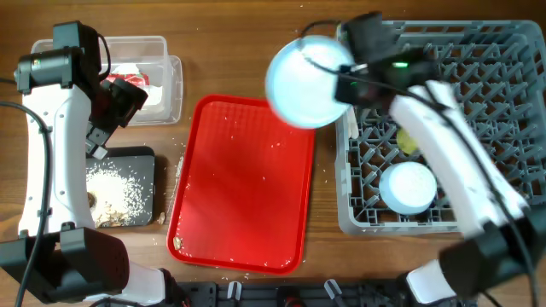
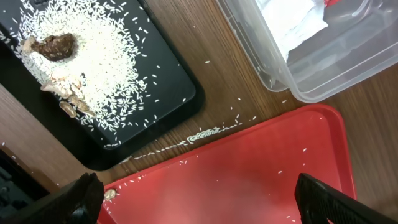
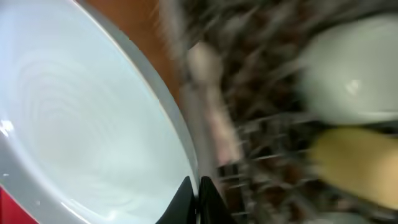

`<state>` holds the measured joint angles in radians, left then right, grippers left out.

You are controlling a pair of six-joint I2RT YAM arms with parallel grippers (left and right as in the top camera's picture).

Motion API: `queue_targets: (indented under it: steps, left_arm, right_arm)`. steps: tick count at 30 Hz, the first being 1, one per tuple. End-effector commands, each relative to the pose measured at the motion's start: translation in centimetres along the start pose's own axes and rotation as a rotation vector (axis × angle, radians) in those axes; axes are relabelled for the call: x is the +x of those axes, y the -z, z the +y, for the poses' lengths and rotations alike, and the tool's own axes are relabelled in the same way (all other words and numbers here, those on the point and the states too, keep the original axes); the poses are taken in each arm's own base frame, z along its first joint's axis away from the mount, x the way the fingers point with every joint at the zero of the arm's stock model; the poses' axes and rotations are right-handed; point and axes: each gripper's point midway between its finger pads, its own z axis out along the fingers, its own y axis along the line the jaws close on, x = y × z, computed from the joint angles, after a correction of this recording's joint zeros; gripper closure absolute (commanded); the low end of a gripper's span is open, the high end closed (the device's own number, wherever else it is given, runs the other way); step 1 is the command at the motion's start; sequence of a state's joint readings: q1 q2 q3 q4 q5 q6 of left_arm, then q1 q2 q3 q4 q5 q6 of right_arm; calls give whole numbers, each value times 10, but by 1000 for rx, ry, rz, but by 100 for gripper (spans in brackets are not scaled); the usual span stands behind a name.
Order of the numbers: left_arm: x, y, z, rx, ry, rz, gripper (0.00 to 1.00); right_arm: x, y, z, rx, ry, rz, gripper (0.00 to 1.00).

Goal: Sort waste into correct bins and load items into the dishwasher rack
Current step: 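Lift the plate with the right gripper over the rack's back, then lower the plate upright into the rack and open the right gripper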

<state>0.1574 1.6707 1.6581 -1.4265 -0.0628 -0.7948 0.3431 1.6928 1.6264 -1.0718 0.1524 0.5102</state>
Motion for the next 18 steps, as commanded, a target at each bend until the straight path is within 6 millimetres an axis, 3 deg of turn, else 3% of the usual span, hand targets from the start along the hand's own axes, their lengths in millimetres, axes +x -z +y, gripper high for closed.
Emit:
queue_targets:
  steps: [1, 2, 4, 7, 13, 18]
  left_arm:
    - [-3, 1, 2, -8, 4, -12, 0]
    - [-3, 1, 2, -8, 3, -12, 0]
    - [-3, 1, 2, -8, 3, -12, 0]
    - [-3, 1, 2, -8, 3, -12, 0]
    - [-3, 1, 2, -8, 3, -12, 0]
    - [-3, 1, 2, -8, 3, -12, 0]
  right_arm:
    - [-37, 36, -84, 259, -182, -186, 96]
    - [-42, 40, -106, 343, -225, -220, 96]
    - [-48, 44, -130, 446, -246, -256, 96]
    - [-58, 46, -149, 574, -251, -326, 96]
    - [-68, 28, -154, 649, -242, -346, 96]
    - [-65, 2, -143, 646, -205, -306, 96]
